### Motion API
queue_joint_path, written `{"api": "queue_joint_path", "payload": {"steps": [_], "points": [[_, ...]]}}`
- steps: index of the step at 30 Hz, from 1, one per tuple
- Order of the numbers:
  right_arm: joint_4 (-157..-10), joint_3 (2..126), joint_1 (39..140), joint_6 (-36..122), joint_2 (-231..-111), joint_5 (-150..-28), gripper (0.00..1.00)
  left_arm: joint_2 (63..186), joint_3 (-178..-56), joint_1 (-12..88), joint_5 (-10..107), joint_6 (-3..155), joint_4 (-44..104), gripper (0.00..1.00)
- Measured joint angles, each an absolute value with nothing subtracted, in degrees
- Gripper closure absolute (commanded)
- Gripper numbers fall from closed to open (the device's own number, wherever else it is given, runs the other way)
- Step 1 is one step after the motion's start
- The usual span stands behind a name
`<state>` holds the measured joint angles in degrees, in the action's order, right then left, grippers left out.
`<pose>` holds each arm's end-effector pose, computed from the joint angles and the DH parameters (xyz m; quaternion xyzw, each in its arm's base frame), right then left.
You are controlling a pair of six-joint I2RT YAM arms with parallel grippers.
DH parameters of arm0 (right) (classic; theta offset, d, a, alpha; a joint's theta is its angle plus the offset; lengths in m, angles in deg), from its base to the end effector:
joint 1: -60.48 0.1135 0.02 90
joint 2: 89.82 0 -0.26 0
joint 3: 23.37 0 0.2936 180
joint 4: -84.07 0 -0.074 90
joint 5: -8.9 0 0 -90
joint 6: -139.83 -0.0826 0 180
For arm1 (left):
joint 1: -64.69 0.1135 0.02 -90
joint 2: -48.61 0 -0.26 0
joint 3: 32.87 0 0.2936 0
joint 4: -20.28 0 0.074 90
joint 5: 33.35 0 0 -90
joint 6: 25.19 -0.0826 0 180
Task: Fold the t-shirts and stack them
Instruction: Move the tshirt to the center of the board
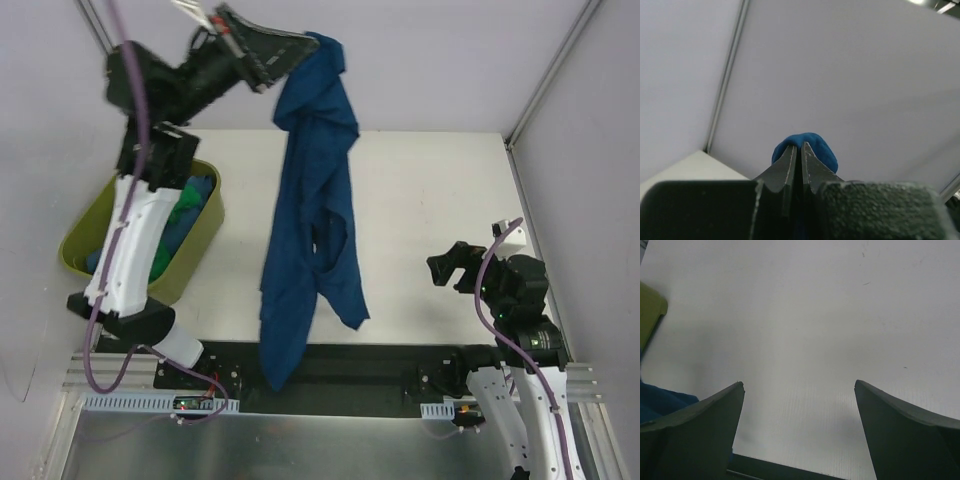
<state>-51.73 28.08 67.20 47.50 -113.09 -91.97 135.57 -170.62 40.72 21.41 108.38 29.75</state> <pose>0.1859 0.0376 0.3121 -0.0874 0.7924 0.1227 0.5911 0.2530 -0.1646 0.6940 0.2049 0.4340 -0.5864 0.6525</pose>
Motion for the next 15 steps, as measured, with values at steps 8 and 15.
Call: {"api": "queue_joint_path", "payload": {"steps": [8, 15], "points": [[-46.20, 32.28, 67.20, 46.23, -111.93, -81.67, 0.03, 150.70, -174.55, 30.95, 23.66, 104.19, 34.97, 1.00], [-39.56, 34.24, 67.20, 41.84, -110.75, -71.23, 0.03, 139.29, -154.59, 31.41, 23.33, 101.30, 33.09, 1.00]]}}
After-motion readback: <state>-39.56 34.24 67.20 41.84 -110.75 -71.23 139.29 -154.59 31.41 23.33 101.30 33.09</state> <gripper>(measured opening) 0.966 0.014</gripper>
